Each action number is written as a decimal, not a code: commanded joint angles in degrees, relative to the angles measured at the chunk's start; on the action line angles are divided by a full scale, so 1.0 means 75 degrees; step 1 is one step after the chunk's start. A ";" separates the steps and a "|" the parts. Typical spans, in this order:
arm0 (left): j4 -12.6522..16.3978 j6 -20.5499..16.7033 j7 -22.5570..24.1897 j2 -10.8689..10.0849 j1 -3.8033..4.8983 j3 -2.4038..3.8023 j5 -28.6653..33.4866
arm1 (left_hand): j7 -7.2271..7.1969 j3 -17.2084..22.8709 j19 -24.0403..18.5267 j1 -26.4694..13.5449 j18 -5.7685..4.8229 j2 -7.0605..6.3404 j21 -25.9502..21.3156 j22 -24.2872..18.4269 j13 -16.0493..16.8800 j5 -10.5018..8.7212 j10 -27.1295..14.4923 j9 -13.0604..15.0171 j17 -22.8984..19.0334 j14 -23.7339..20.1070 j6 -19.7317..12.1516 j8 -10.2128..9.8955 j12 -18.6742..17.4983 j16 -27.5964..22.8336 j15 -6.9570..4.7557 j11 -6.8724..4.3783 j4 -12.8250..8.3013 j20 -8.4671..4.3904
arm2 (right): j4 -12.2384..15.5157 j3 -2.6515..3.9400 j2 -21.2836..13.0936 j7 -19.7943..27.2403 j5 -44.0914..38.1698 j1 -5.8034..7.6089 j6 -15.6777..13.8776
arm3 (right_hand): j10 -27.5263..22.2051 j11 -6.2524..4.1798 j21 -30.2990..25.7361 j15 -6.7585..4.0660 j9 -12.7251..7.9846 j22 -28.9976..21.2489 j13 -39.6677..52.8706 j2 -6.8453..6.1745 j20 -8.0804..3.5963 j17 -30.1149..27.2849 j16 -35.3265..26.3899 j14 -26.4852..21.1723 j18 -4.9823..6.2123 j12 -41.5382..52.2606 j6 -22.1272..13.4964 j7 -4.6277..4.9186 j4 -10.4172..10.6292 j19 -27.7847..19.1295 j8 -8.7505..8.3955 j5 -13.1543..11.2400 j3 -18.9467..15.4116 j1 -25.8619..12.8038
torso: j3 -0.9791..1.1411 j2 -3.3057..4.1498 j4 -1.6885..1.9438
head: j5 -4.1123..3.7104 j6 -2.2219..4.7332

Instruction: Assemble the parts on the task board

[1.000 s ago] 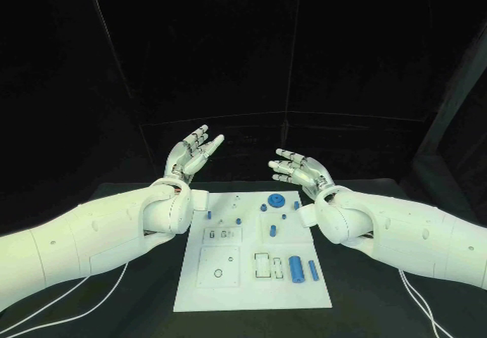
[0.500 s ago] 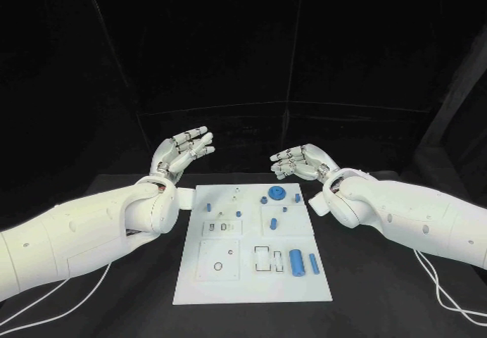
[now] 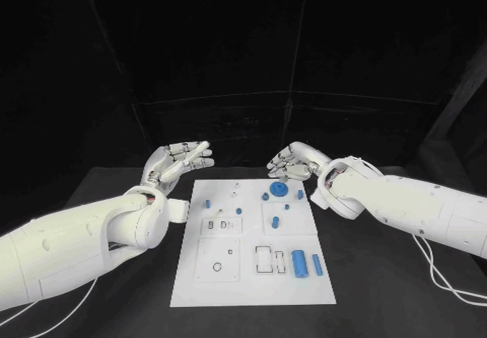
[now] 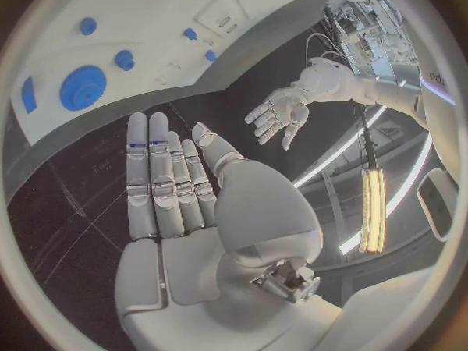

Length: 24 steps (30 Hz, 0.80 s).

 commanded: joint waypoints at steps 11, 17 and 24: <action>0.0594 0.0410 -0.0107 -0.0251 -0.0026 0.0007 -0.0195 | 0.0183 -0.0149 0.0382 0.0188 0.0107 0.0068 0.0100 -0.0036 -0.0030 0.0030 0.0183 -0.0056 0.0061 0.0312 0.0148 -0.0021 -0.0067 -0.0042 -0.0077 -0.0057 -0.0161 -0.0102 | 0.0089 0.0012 0.0156 -0.1754 -0.4149 0.0100 0.1087 | 0.0413 -0.0287 0.4223 -0.0427 -0.0012 0.4127 0.0041 -0.0620 -0.0364 0.1791 0.2071 0.1512 -0.0251 -0.0229 0.0366 -0.0283 0.0154 0.1305 -0.0342 -0.0117 0.0533 -0.0238 | -0.0041 0.0432 0.0108 | -0.0114 0.0073; 0.0720 0.0406 -0.0108 -0.0286 -0.0030 0.0006 -0.0195 | 0.0187 -0.0173 0.0435 0.0225 0.0103 0.0071 0.0099 -0.0048 -0.0037 0.0031 0.0157 -0.0062 0.0061 0.0317 0.0147 -0.0050 -0.0118 -0.0087 -0.0074 -0.0050 -0.0212 -0.0108 | 0.0039 0.0012 0.0256 -0.1873 -0.4565 0.0104 0.1274 | 0.0276 -0.0268 0.4904 -0.0417 -0.0018 0.5021 0.0045 -0.0743 -0.0342 0.2196 0.2596 0.1408 -0.0368 -0.0228 0.0255 -0.0294 0.0252 0.1532 -0.0358 -0.0153 0.0675 -0.0220 | -0.0039 0.0549 0.0141 | -0.0170 0.0145; 0.0868 0.0416 -0.0119 -0.0366 -0.0030 0.0007 -0.0195 | 0.0187 -0.0175 0.0444 0.0234 0.0102 0.0072 0.0098 -0.0051 -0.0037 0.0031 0.0157 -0.0062 0.0062 0.0320 0.0151 -0.0054 -0.0125 -0.0094 -0.0074 -0.0050 -0.0222 -0.0109 | -0.0085 0.0012 0.0395 -0.1887 -0.4667 0.0104 0.1300 | 0.0172 -0.0248 0.5276 -0.0403 -0.0013 0.5550 0.0045 -0.0769 -0.0322 0.2395 0.2920 0.1371 -0.0447 -0.0224 0.0216 -0.0284 0.0332 0.1731 -0.0349 -0.0167 0.0779 -0.0183 | -0.0038 0.0657 0.0135 | -0.0150 0.0174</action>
